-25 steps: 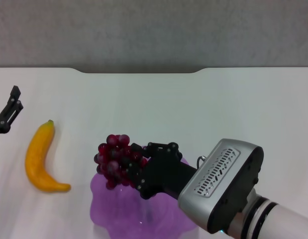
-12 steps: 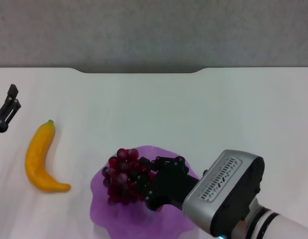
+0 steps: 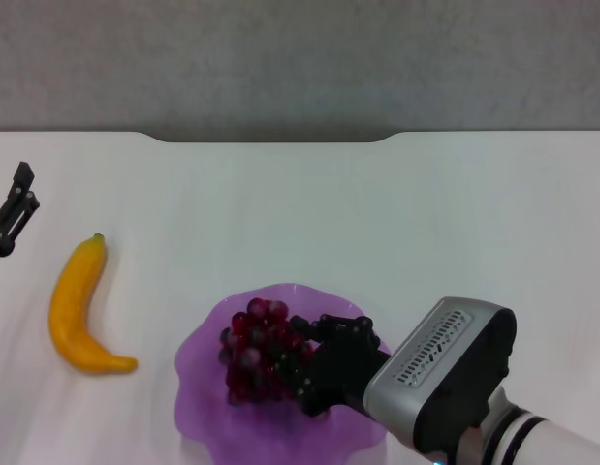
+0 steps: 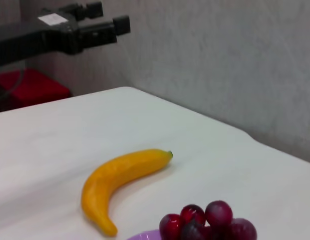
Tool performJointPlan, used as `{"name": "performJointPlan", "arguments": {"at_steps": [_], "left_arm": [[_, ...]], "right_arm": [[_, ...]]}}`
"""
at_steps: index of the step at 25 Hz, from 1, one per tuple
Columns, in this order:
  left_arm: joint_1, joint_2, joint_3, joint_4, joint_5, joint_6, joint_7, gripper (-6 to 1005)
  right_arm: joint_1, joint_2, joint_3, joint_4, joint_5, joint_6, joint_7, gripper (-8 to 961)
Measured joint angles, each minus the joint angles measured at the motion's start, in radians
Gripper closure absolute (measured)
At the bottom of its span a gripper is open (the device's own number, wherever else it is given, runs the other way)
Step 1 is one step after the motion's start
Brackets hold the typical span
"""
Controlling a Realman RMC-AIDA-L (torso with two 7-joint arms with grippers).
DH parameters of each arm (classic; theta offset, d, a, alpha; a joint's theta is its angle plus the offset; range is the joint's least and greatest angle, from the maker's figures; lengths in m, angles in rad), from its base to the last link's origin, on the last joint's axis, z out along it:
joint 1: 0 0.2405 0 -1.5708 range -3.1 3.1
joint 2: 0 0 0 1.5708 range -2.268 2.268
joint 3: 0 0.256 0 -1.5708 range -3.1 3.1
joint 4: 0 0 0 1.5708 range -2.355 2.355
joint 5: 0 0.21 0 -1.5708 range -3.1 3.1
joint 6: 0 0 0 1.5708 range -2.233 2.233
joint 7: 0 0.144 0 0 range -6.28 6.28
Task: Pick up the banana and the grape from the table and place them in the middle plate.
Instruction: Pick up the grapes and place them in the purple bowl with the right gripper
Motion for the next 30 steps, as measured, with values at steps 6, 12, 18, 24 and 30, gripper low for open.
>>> {"name": "performJointPlan", "arguments": {"at_steps": [6, 12, 18, 24, 30], "left_arm": [[-0.001, 0.000, 0.000, 0.000, 0.000, 0.001, 0.000, 120], [-0.003, 0.000, 0.000, 0.000, 0.000, 0.001, 0.000, 120], [-0.003, 0.000, 0.000, 0.000, 0.000, 0.001, 0.000, 120], [-0.003, 0.000, 0.000, 0.000, 0.000, 0.001, 0.000, 120], [0.000, 0.000, 0.000, 0.000, 0.000, 0.001, 0.000, 120]], "right_arm": [[0.022, 0.002, -0.003, 0.024, 0.018, 0.000, 0.000, 577], [0.043, 0.003, -0.007, 0.053, 0.030, 0.003, 0.002, 357], [0.050, 0.002, -0.007, 0.062, 0.036, 0.024, 0.009, 252], [0.079, 0.001, -0.006, 0.079, 0.071, 0.071, 0.019, 189], [0.109, 0.001, -0.009, 0.068, 0.076, 0.101, 0.013, 105]]}}
